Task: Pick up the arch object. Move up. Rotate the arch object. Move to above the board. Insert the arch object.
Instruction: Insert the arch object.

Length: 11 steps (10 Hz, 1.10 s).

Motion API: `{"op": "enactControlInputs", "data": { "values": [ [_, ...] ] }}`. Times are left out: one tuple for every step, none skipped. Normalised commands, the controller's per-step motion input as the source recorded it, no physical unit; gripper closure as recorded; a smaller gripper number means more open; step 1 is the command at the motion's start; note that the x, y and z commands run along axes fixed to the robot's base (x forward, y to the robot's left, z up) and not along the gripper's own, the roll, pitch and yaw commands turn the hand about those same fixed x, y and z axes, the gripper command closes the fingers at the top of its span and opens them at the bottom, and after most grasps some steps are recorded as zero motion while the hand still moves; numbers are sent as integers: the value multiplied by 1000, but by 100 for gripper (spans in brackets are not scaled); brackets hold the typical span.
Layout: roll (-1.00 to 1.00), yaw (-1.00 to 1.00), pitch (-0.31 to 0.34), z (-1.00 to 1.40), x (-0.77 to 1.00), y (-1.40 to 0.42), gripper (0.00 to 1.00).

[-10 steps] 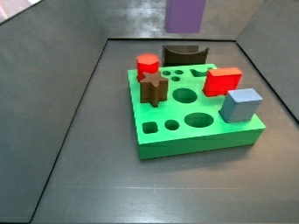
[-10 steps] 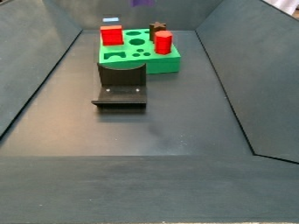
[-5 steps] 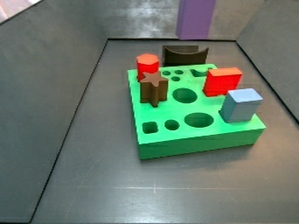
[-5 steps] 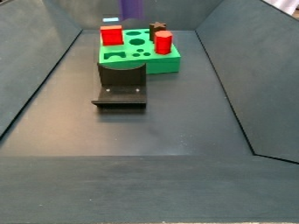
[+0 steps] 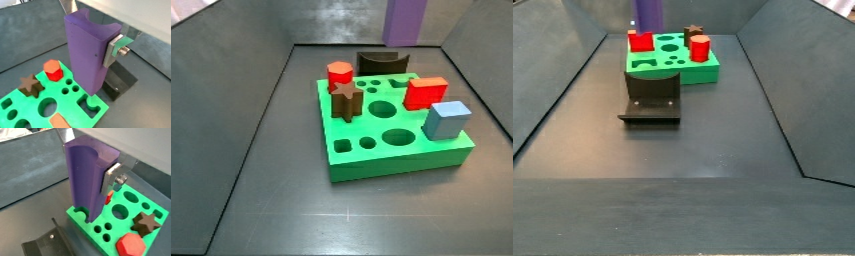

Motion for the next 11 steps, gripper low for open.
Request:
{"op": "enactControlInputs", "data": {
  "values": [
    [-1, 29, -130, -560, 880, -106, 100],
    [0, 103, -160, -643, 654, -86, 100],
    [94, 134, -103, -537, 503, -71, 100],
    [173, 171, 0, -311, 543, -103, 100],
    [191, 177, 21, -231, 546, -91, 100],
    [186, 137, 69, -331, 314, -77, 100],
    [53, 66, 63, -177, 163, 0, 100],
    [0, 0, 0, -217, 0, 0, 100],
    [-7, 0, 0, -117, 0, 0, 100],
    [-30, 26, 0, 0, 0, 0, 100],
    [-43, 34, -29, 0, -49, 0, 100]
  ]
}}
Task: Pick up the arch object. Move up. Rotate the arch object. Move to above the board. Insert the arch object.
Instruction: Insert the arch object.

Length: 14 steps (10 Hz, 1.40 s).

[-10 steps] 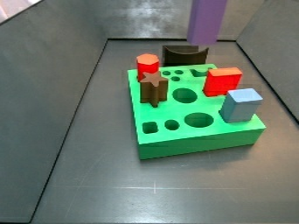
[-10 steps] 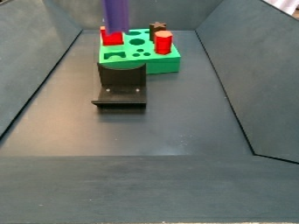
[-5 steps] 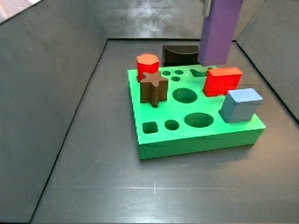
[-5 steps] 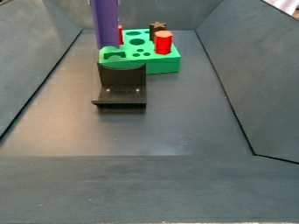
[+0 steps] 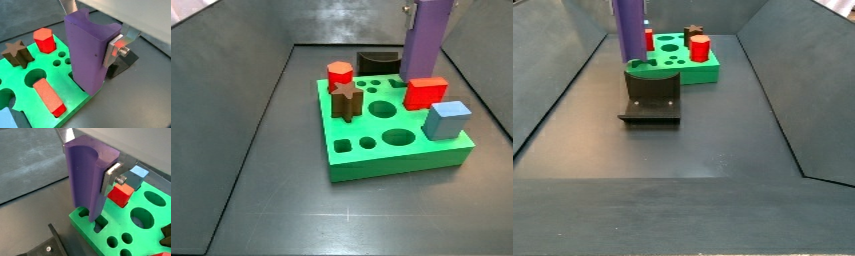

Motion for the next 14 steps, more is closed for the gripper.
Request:
{"op": "enactControlInputs", "data": {
  "values": [
    [-47, 23, -44, 0, -103, 0, 100],
    [-26, 14, -69, -9, -149, 0, 100],
    [-41, 0, -114, -51, -194, 0, 100],
    [-74, 0, -97, 0, -251, 0, 100],
    [-67, 0, -100, 0, -203, 0, 100],
    [-24, 31, -99, -57, -109, -57, 100],
    [-74, 31, -83, -14, -74, -9, 100],
    [0, 74, -83, -191, 0, -9, 100],
    [0, 51, -91, -317, -34, -69, 100],
    [-37, 3, -76, -243, -137, 0, 100],
    [-90, 6, -51, -297, -151, -29, 100],
    [-53, 6, -46, -377, -154, -20, 100],
    [-63, 0, -24, -280, -309, 0, 100],
    [-71, 0, -49, -214, -194, 0, 100]
  ]
}}
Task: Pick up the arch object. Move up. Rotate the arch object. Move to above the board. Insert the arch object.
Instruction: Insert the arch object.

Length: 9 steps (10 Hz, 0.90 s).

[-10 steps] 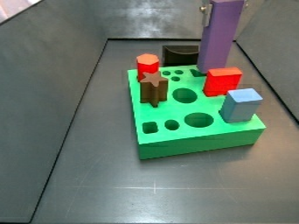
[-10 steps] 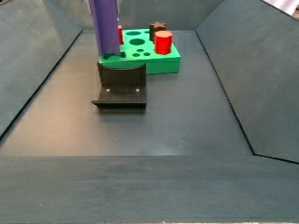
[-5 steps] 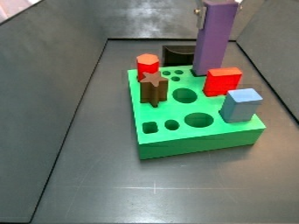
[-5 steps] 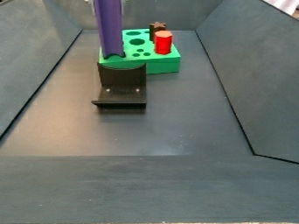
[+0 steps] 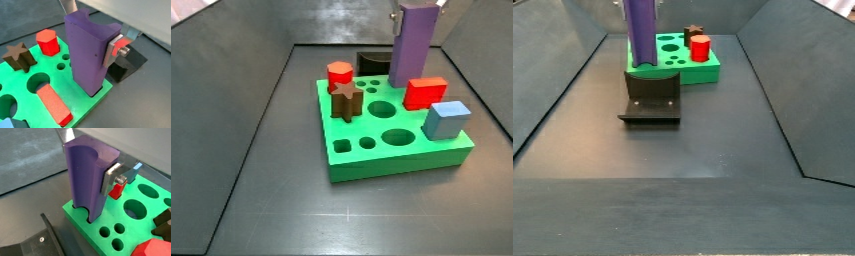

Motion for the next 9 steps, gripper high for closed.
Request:
{"op": "enactControlInputs", "data": {
  "values": [
    [-7, 49, -51, -166, 17, 0, 100],
    [0, 129, -36, -240, 194, 0, 100],
    [60, 171, 0, -211, 351, 0, 100],
    [73, 157, 0, -180, 360, 46, 100],
    [104, 149, 0, -243, 271, 49, 100],
    [113, 126, -1, -349, 89, 26, 100],
    [66, 17, 0, -351, 0, 0, 100],
    [33, -34, 0, -100, -131, 100, 100],
    [14, -206, 0, -34, -226, 120, 100]
  ]
}}
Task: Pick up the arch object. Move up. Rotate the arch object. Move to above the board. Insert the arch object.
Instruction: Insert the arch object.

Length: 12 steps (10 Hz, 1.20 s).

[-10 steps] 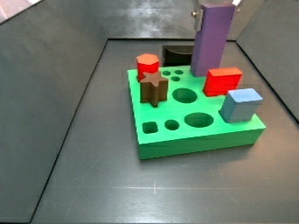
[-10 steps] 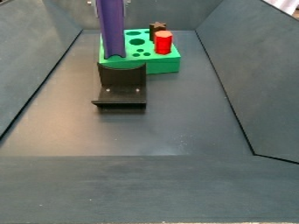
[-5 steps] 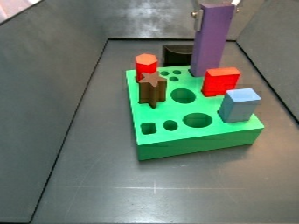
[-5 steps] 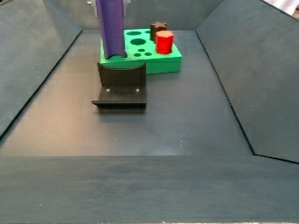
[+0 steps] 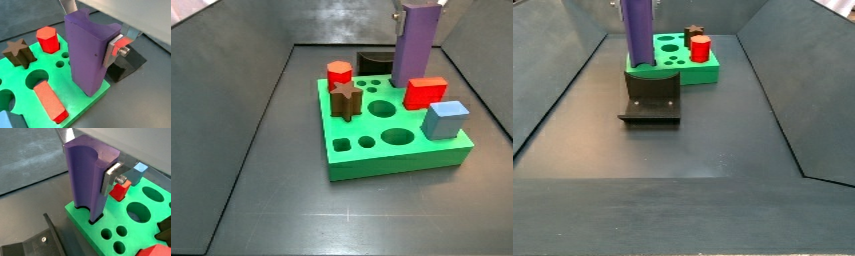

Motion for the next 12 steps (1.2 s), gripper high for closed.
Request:
{"op": "enactControlInputs", "data": {
  "values": [
    [27, -291, 0, -37, -251, 63, 100],
    [0, -306, 0, -9, -251, 14, 100],
    [0, -234, -27, -66, -200, 0, 100],
    [0, -83, -66, -129, -14, -14, 100],
    [29, 17, -56, -237, 86, -11, 100],
    [80, 120, -60, -320, 126, 0, 100],
    [101, 94, -60, -383, 89, 0, 100],
    [131, 89, -70, -406, 49, 0, 100],
    [167, 80, -56, -431, 43, 0, 100],
    [171, 77, -44, -443, 49, 0, 100],
    [177, 74, -47, -449, 40, 0, 100],
    [164, 80, -51, -437, 29, 0, 100]
  ]
}}
